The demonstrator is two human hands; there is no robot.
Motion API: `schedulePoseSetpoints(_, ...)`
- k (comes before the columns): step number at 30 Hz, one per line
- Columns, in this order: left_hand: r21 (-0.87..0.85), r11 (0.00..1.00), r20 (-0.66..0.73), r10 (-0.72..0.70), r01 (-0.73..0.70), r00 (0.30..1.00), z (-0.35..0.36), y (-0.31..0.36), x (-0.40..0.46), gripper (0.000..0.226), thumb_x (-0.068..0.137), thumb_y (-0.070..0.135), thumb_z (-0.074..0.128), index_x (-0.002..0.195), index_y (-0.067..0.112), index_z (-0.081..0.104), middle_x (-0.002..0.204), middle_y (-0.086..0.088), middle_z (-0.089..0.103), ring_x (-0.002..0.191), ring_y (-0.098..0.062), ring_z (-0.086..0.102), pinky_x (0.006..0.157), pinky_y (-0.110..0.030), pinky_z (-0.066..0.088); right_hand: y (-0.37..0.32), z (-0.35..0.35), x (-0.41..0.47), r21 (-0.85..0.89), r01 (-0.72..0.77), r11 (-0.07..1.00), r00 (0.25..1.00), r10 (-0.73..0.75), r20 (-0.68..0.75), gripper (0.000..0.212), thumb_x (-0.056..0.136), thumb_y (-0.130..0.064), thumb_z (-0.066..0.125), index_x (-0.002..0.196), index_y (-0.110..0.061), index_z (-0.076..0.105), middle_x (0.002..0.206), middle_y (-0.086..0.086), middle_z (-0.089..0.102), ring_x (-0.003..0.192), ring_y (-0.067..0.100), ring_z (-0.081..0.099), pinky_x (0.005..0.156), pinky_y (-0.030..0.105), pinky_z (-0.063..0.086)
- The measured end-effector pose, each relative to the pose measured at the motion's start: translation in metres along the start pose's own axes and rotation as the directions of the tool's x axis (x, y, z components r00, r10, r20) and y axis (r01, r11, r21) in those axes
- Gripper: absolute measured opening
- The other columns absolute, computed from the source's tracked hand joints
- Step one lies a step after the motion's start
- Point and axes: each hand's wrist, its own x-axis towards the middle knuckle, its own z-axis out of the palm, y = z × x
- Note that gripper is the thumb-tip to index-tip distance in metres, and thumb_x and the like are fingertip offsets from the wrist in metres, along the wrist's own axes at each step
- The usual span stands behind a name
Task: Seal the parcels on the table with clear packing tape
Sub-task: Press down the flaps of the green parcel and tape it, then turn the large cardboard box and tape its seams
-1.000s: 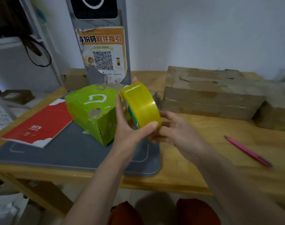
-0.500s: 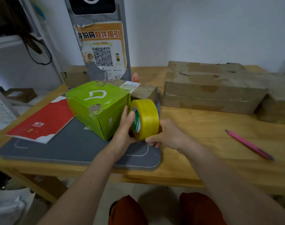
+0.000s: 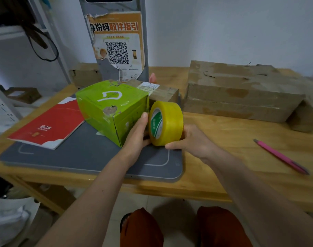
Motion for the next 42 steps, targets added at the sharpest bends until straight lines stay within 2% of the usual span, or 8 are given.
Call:
schedulePoseSetpoints(9,-0.450,0.870,-0.109,-0.280,0.203,0.954,0.008,0.002,-0.018,0.069,0.098,0.055,0.046,0.150,0.011,0.036,0.139,-0.017,0.050,0.123,-0.034,0.054,0.097,-0.050,0.051,0.005,0.005,-0.004,0.074,0.050,0.996,0.996,-0.044,-0.078,0.032,0.075,-0.004,0.080,0.105,-0.011,0.071,0.100,0.003,0.075,0.095,0.014,0.070,0.089,0.035,0.057)
schedulePoseSetpoints(16,-0.680,0.706,-0.158,-0.407,0.200,0.900,0.023,0.014,-0.033,0.068,0.096,0.044,0.056,0.146,0.001,0.037,0.139,-0.022,0.048,0.122,-0.034,0.052,0.083,-0.049,0.052,0.014,0.026,-0.013,-0.287,0.086,0.954,0.975,-0.140,-0.173,0.033,0.074,-0.015,0.083,0.064,-0.030,0.056,0.067,-0.010,0.059,0.062,0.001,0.055,0.057,0.020,0.039)
schedulePoseSetpoints(23,-0.337,0.942,-0.377,-0.140,0.005,0.915,0.021,0.018,-0.050,0.010,0.098,0.020,0.056,0.092,0.021,0.063,0.084,0.009,0.066,0.073,0.001,0.064,0.081,-0.032,0.048,0.009,0.035,-0.007,-0.421,0.068,0.905,0.979,-0.141,-0.144,0.033,0.076,-0.017,0.080,0.106,-0.021,0.066,0.103,0.004,0.069,0.094,0.021,0.062,0.075,0.035,0.050)
schedulePoseSetpoints(28,0.092,0.992,-0.255,0.112,-0.091,0.960,0.037,0.010,-0.054,0.047,0.093,0.022,0.068,0.134,0.021,0.048,0.109,0.010,0.065,0.094,0.003,0.062,0.085,-0.020,0.052,0.021,0.043,-0.008,-0.485,0.087,0.870,0.968,-0.189,-0.164,0.033,0.082,-0.021,0.075,0.112,-0.016,0.062,0.106,0.008,0.065,0.102,0.027,0.058,0.081,0.039,0.049)
schedulePoseSetpoints(33,0.329,0.928,-0.378,0.301,-0.177,0.876,0.045,0.001,-0.066,0.075,0.088,0.020,0.074,0.150,0.018,0.033,0.142,0.003,0.046,0.128,-0.010,0.047,0.111,-0.040,0.041,0.021,0.025,-0.028,-0.466,0.071,0.882,0.993,-0.105,-0.048,0.064,0.085,-0.017,0.072,0.142,-0.023,0.042,0.141,0.006,0.044,0.131,0.024,0.041,0.105,0.034,0.039)
schedulePoseSetpoints(36,0.488,0.802,-0.366,0.547,-0.345,0.753,0.058,0.008,-0.074,0.074,0.087,0.028,0.069,0.150,0.013,0.032,0.140,0.006,0.035,0.139,-0.015,0.035,0.117,-0.044,0.033,0.019,-0.014,-0.047,-0.444,-0.032,0.895,0.962,-0.092,-0.255,0.064,0.091,-0.018,0.066,0.147,-0.029,0.037,0.150,0.000,0.038,0.138,0.019,0.035,0.110,0.032,0.032)
schedulePoseSetpoints(39,0.571,0.619,-0.171,0.732,-0.539,0.659,0.087,0.011,-0.079,0.064,0.087,0.025,0.060,0.144,0.005,0.038,0.140,-0.002,0.039,0.136,-0.022,0.038,0.115,-0.043,0.035,0.039,-0.080,-0.065,-0.622,-0.364,0.693,0.840,-0.044,-0.541,0.044,0.097,-0.028,0.057,0.138,-0.020,0.049,0.143,0.006,0.047,0.132,0.026,0.040,0.109,0.039,0.033)
schedulePoseSetpoints(42,0.578,0.561,0.007,0.723,-0.592,0.691,0.116,0.001,-0.075,0.060,0.089,0.023,0.060,0.142,0.006,0.040,0.139,-0.005,0.041,0.134,-0.020,0.040,0.113,-0.042,0.038,0.070,-0.134,-0.087,-0.606,-0.640,0.472,0.722,0.100,-0.685,0.034,0.099,-0.028,0.046,0.127,-0.009,0.054,0.131,0.016,0.053,0.122,0.036,0.046,0.103,0.047,0.039)
